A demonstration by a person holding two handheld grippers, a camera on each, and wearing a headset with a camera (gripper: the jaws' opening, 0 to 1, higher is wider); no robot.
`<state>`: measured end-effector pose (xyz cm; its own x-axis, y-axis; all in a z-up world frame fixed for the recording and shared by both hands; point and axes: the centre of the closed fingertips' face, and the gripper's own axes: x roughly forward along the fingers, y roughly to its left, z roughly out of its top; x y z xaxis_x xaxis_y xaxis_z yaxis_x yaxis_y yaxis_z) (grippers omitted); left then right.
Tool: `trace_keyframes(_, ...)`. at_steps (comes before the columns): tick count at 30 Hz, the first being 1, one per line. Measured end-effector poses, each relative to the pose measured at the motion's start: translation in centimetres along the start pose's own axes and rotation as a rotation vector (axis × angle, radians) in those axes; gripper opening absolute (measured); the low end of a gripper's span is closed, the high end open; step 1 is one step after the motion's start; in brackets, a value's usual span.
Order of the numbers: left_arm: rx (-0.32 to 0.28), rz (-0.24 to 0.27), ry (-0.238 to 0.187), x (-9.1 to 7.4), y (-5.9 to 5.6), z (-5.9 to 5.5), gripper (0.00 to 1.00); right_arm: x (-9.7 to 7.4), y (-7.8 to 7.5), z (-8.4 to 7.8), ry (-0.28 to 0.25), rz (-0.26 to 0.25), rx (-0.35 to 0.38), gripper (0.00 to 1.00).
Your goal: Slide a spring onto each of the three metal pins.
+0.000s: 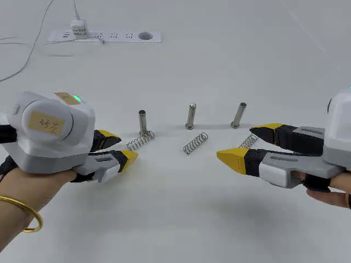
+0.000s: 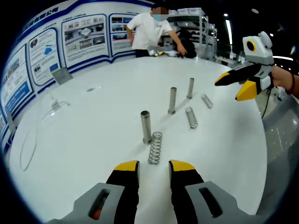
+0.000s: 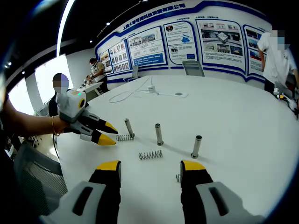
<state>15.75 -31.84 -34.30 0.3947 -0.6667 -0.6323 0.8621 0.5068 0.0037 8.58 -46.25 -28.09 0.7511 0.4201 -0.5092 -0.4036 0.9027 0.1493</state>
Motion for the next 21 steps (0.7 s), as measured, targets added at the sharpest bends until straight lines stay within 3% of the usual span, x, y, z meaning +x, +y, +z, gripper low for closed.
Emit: trace_keyframes(21,0.007,-0.011,0.000,1.4,-0.1,0.4,0.13,-0.4,-0.8,-0.7,0.015,-0.033,0.018,0.51)
